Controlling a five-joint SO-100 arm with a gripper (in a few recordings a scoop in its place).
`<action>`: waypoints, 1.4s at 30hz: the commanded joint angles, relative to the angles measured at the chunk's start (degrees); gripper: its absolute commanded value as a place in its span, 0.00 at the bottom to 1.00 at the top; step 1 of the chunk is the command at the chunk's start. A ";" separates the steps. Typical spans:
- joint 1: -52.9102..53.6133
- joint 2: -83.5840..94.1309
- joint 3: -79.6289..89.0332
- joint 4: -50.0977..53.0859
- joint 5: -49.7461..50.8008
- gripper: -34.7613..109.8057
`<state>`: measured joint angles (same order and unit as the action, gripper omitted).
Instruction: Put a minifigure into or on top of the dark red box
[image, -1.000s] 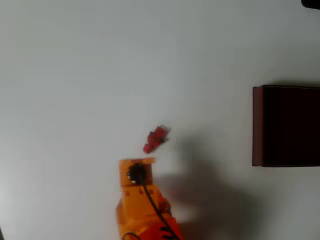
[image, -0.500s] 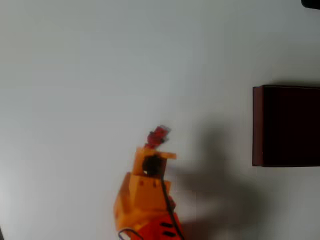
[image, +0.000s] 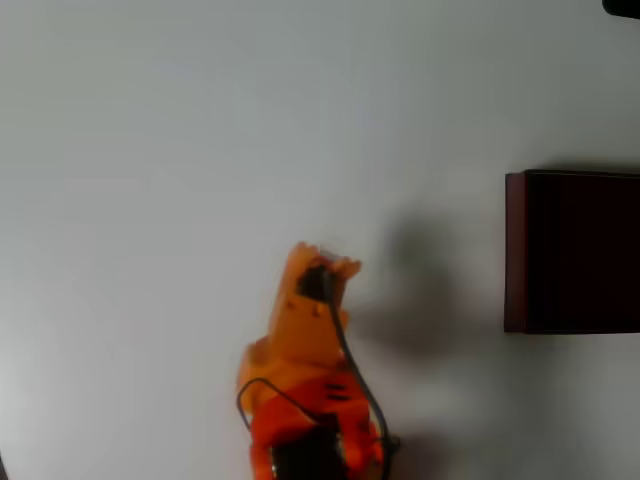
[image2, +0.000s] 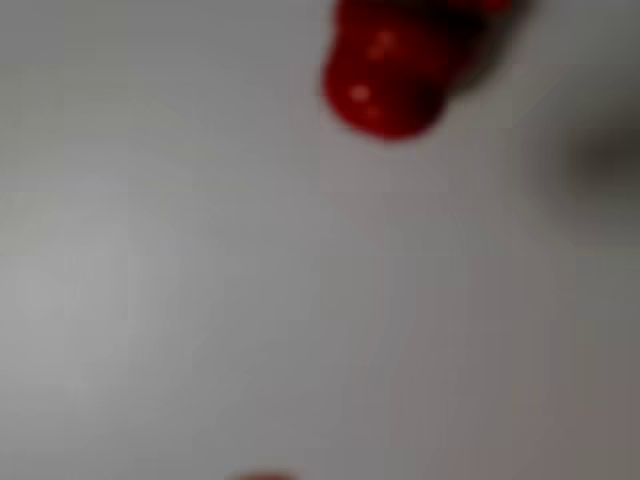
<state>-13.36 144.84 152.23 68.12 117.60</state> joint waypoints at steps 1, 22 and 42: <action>-0.26 -2.99 -2.99 0.79 2.02 0.40; -2.64 -29.09 -14.68 -4.48 10.37 0.40; 0.70 -41.84 -22.76 -6.77 5.89 0.40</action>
<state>-12.83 103.01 131.48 61.00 124.37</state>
